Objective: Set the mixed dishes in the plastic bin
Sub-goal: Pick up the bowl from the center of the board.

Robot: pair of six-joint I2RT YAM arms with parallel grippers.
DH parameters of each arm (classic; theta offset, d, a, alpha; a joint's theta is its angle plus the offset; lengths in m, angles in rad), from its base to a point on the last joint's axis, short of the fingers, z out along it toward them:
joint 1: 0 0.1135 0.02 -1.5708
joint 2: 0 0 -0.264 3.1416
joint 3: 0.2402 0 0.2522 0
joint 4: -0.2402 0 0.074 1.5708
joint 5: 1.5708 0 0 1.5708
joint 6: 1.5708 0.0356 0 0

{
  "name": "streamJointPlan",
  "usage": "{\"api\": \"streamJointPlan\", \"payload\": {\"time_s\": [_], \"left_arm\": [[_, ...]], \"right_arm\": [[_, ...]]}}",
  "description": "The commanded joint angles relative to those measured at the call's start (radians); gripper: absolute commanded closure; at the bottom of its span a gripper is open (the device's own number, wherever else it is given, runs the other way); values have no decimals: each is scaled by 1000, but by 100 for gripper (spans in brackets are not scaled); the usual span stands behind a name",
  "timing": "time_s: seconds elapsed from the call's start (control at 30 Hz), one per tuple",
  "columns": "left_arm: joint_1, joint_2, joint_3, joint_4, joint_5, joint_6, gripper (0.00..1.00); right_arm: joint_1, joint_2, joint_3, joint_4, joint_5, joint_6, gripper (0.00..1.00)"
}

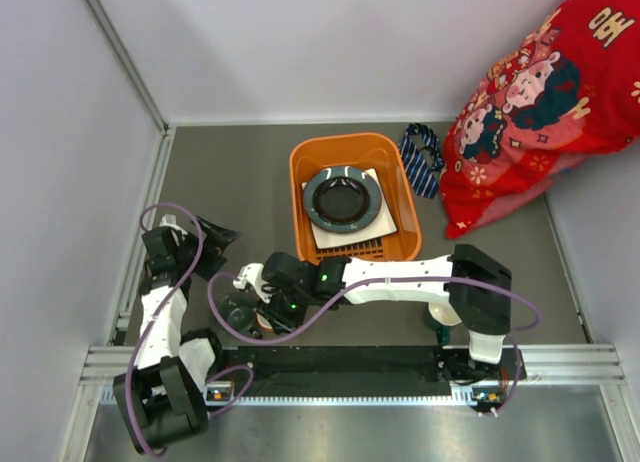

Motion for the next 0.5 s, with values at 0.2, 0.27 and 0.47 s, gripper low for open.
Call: {"api": "streamJointPlan", "payload": {"time_s": [0.2,0.27,0.47], "left_arm": [[6,-8,12,27,-6,11,1],[6,-7,11,28,-3,9,1],[5,-2,7,39,3,3,1]], "right_arm": [[17,16,32,29,-10,12,70],[17,19,37,23,-5,14,70],[17,28,45,15,-7,15,71]]}}
